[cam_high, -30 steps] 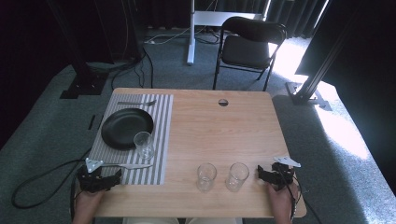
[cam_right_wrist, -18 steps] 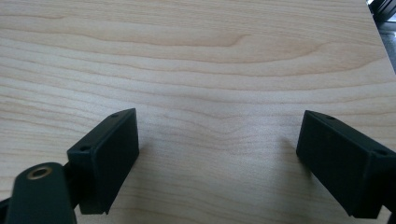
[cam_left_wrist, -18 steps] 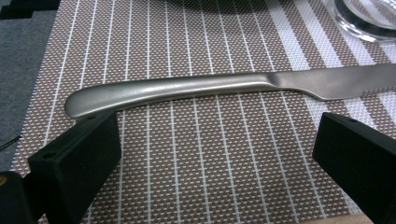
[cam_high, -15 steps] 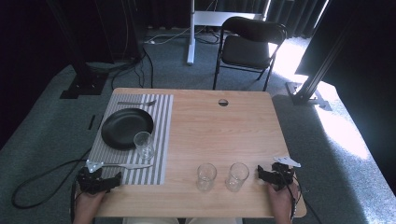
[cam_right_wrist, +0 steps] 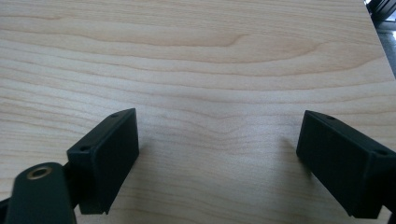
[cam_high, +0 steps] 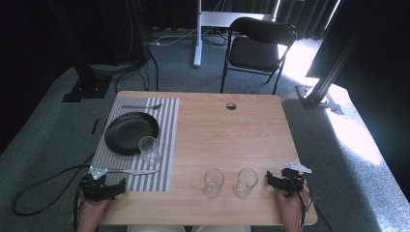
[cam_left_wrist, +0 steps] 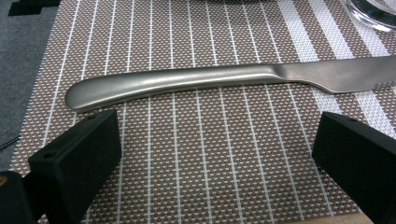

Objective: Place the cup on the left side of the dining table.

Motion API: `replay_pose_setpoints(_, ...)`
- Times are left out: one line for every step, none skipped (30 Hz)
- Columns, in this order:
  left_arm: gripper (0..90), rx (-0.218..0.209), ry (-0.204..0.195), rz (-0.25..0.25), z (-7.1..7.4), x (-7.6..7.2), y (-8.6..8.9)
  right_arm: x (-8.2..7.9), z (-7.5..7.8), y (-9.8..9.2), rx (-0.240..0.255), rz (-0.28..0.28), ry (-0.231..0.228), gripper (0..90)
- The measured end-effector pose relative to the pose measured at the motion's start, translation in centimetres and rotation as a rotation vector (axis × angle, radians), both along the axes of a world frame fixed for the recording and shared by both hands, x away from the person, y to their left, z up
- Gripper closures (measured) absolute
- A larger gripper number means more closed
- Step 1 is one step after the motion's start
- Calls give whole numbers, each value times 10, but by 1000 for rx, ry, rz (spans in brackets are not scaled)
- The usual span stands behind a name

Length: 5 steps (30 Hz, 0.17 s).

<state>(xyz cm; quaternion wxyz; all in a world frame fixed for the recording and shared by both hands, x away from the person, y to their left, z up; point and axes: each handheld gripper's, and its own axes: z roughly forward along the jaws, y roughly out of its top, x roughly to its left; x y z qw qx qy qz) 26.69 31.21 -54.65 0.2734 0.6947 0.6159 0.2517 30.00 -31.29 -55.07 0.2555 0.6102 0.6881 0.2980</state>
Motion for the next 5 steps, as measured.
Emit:
replay_pose_setpoints(18, 0, 0, 0, 0, 0, 0, 0, 0, 0, 0, 0, 0, 124)
replay_pose_setpoints(18, 0, 0, 0, 0, 0, 0, 0, 0, 0, 0, -3, 1, 124)
replay_pose_setpoints(18, 0, 0, 0, 0, 0, 0, 0, 0, 0, -1, -3, 0, 123)
replay_pose_setpoints(18, 0, 0, 0, 0, 0, 0, 0, 0, 0, -1, -4, 0, 123)
replay_pose_setpoints(18, 0, 0, 0, 0, 0, 0, 0, 0, 0, -1, -4, 0, 123)
